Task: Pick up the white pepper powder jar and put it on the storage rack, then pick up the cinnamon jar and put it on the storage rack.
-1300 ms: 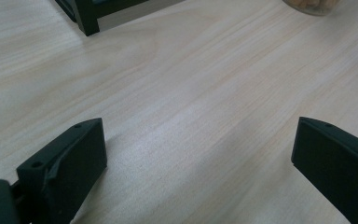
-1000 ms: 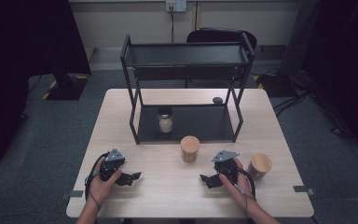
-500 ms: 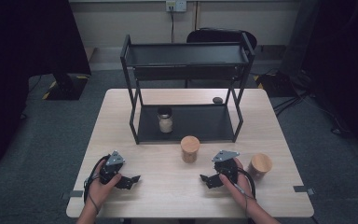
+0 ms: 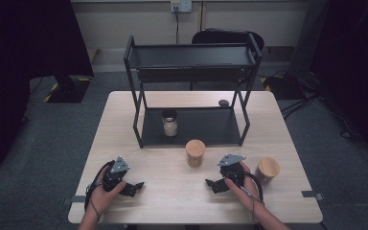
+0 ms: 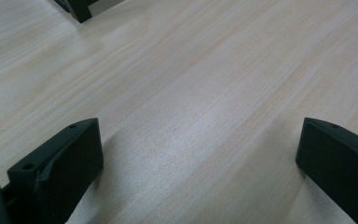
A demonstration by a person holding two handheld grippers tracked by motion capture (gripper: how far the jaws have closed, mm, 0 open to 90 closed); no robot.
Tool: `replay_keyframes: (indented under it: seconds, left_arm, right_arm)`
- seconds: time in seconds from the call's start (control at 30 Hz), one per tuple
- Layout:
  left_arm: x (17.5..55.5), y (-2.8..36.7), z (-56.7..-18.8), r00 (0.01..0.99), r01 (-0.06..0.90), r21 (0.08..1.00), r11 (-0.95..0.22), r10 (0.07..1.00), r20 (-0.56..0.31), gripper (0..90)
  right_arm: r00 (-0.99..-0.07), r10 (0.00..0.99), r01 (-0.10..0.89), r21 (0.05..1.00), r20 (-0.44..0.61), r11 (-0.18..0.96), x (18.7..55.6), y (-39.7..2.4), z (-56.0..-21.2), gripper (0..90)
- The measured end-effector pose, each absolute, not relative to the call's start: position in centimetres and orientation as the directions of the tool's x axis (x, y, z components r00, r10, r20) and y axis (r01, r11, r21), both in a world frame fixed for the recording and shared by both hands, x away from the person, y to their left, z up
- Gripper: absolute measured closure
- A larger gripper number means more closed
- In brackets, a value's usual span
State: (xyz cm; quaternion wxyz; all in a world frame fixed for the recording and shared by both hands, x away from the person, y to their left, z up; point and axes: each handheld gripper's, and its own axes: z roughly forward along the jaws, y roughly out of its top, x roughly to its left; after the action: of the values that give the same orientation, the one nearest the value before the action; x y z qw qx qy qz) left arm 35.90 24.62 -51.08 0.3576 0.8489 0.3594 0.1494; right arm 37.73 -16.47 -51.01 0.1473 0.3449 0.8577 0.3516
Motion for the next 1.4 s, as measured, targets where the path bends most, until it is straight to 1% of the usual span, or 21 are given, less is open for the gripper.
replay_keyframes:
  seconds: [0.53,0.6,0.87,0.97,1.07,1.4]
  left_arm:
    - [35.9,24.6,-51.1,0.697,0.503,0.714,-0.486,0.717,-0.004,0.1]
    - [35.9,24.6,-51.1,0.698,0.503,0.714,-0.487,0.716,-0.004,0.1]
    - [35.9,24.7,-51.1,0.7,0.501,0.714,-0.489,0.714,-0.002,0.1]
    - [35.9,24.7,-51.1,0.7,0.501,0.714,-0.489,0.714,-0.003,0.1]
    - [35.9,24.7,-51.1,0.7,0.501,0.714,-0.489,0.714,-0.003,0.1]
    - [35.9,24.7,-51.1,0.701,0.501,0.714,-0.489,0.714,-0.003,0.1]
  right_arm:
    - [-0.721,0.693,0.488,0.701,-0.013,0.52,37.8,-16.6,-50.9,0.0]
    - [-0.718,0.695,0.489,0.699,-0.017,0.522,37.9,-16.7,-50.7,2.1]
    - [-0.713,0.701,0.478,0.725,-0.009,0.496,38.7,-16.6,-49.5,0.9]
    - [-0.713,0.701,0.489,0.721,0.007,0.491,39.0,-16.3,-49.3,1.2]
    - [-0.716,0.698,0.486,0.716,-0.003,0.501,39.3,-16.1,-49.3,1.2]
    - [-0.713,0.701,0.495,0.722,0.02,0.483,40.2,-15.7,-49.1,1.1]
